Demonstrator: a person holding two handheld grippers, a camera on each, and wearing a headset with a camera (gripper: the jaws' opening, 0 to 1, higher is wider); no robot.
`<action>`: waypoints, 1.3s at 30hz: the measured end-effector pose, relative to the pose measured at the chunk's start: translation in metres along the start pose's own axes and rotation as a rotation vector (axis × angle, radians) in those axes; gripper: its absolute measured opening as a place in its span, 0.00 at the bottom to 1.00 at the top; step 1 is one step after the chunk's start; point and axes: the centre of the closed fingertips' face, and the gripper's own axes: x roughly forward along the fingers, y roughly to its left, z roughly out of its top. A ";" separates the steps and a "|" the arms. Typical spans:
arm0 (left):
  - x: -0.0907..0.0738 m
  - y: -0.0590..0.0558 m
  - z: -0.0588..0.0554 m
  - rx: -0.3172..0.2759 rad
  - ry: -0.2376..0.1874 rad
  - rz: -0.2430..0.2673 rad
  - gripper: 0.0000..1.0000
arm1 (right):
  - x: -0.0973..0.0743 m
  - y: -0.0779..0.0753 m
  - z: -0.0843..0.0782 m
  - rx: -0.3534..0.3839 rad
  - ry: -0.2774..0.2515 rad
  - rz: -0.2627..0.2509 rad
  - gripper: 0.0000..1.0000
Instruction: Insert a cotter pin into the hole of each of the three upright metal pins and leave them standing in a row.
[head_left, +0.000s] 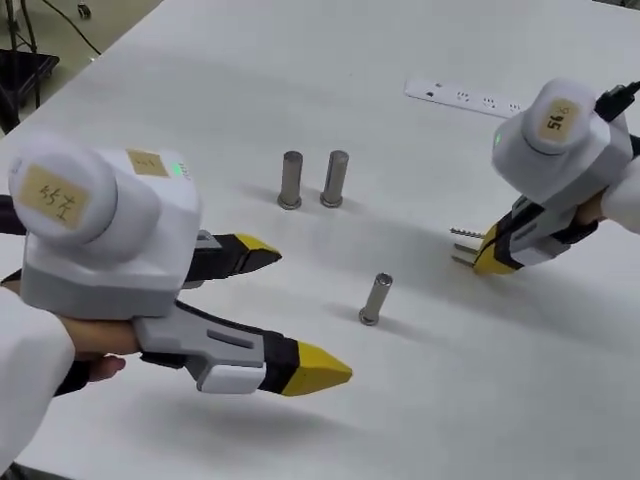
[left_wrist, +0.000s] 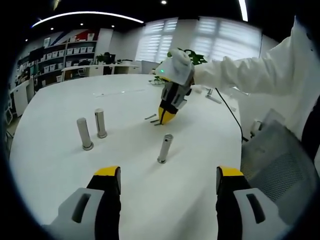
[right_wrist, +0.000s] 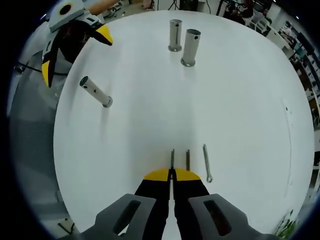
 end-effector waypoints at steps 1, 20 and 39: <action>0.000 0.000 0.000 0.002 0.002 0.000 0.76 | 0.000 0.000 0.000 -0.007 0.004 -0.004 0.00; -0.005 -0.010 0.018 0.015 -0.033 -0.002 0.67 | -0.038 0.010 0.006 0.023 -0.138 -0.118 0.00; 0.001 -0.029 0.053 0.002 -0.078 -0.066 0.46 | -0.114 0.043 0.048 -0.072 -0.441 -0.359 0.00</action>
